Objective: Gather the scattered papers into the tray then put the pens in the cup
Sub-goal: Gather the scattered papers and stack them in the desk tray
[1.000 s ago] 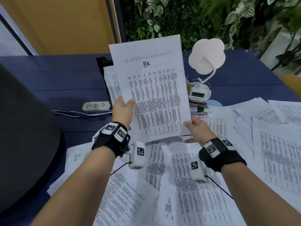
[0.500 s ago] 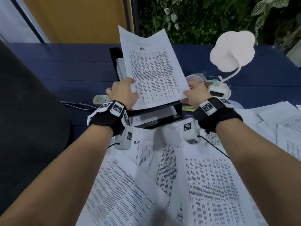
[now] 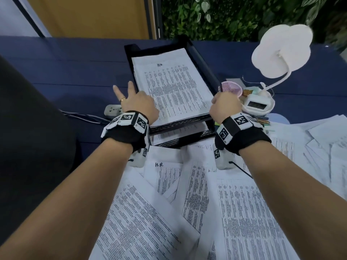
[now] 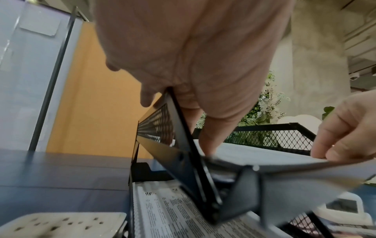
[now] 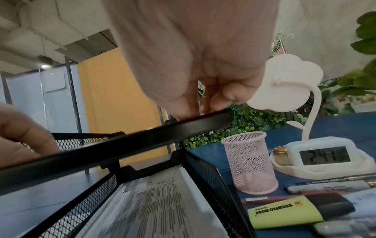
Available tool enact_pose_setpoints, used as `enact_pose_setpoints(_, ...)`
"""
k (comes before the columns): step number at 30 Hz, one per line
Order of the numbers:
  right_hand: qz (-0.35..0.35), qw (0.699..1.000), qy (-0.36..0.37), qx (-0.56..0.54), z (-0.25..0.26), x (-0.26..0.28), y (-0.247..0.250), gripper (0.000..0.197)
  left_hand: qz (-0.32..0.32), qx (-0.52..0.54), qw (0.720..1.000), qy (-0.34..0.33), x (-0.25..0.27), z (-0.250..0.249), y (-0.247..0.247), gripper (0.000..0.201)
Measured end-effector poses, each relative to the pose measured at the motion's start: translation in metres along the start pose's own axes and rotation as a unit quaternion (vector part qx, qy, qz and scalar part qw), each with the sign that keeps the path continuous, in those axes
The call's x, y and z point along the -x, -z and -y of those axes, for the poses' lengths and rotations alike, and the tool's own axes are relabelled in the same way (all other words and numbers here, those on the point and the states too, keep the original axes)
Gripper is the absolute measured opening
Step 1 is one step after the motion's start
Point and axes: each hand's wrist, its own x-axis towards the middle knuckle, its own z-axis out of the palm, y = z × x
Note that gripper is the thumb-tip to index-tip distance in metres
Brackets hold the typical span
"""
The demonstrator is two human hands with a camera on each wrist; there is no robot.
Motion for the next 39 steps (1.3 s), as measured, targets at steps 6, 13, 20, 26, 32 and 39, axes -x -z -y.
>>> enact_pose_setpoints(6, -0.001, 1.0, 0.026, 0.012, -0.011, 0.009, -0.001, 0.028, 0.009, -0.004, 1.0, 0.02, 0.006, -0.006, -0.001, 0.032)
enact_pose_setpoints(13, -0.028, 0.984, 0.01, -0.177, -0.042, 0.044, -0.007, 0.034, -0.057, 0.107, 0.993, 0.001, 0.041, -0.018, -0.018, 0.042)
enact_pose_setpoints(20, 0.054, 0.988, -0.051, -0.132, -0.104, 0.1, -0.014, 0.034, -0.189, 0.202, 0.96, -0.035, 0.088, -0.064, -0.038, 0.039)
enact_pose_setpoints(26, 0.12, 0.978, -0.142, -0.097, -0.17, 0.152, -0.022, 0.037, -0.109, 0.276, 0.942, -0.154, 0.119, -0.115, -0.062, 0.039)
enact_pose_setpoints(32, 0.156, 0.967, -0.195, -0.038, -0.218, 0.187, -0.022, 0.038, 0.082, 0.28, 0.946, -0.143, 0.141, -0.15, -0.092, 0.048)
enact_pose_setpoints(39, 0.214, 0.94, -0.259, -0.062, -0.259, 0.204, -0.021, 0.059, 0.134, 0.358, 0.923, -0.047, 0.158, -0.176, -0.109, 0.064)
